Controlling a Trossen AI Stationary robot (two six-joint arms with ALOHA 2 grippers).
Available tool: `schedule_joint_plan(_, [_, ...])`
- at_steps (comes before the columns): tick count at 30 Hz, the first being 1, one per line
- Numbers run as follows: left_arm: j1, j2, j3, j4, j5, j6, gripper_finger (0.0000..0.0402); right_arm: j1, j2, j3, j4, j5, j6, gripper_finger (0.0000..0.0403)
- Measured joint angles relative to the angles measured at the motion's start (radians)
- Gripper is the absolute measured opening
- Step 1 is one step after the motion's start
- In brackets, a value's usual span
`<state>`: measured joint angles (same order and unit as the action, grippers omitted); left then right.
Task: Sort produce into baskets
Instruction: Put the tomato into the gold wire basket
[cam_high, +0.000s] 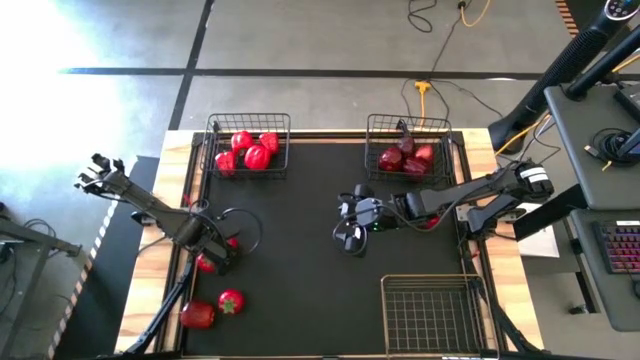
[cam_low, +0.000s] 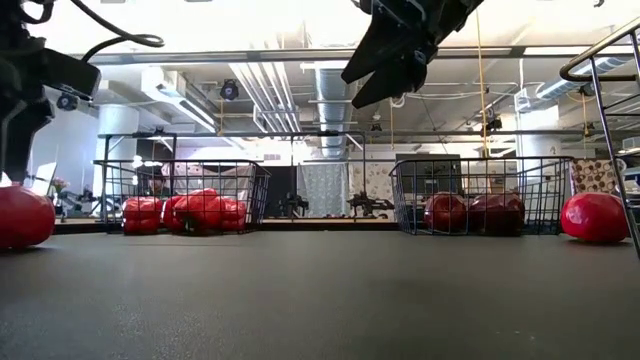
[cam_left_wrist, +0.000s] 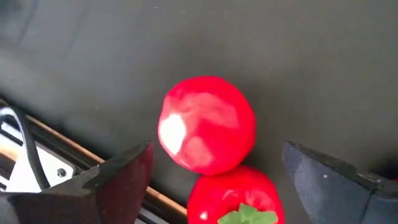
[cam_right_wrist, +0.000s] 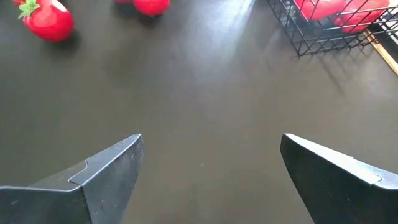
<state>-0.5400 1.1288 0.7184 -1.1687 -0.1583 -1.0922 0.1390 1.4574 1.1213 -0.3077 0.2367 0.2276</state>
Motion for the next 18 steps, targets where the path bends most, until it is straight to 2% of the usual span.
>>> schedule_joint_plan(13, [0.0, 0.057, 0.001, 0.001, 0.008, 0.065, 0.034, 0.0, 0.001, -0.014, 0.0, 0.0, -0.001, 0.0373])
schedule_joint_plan(18, [0.001, 0.115, -0.024, 0.027, 0.097, 0.036, 0.034, 0.0, 0.001, -0.014, 0.0, 0.0, 0.0, 0.0373])
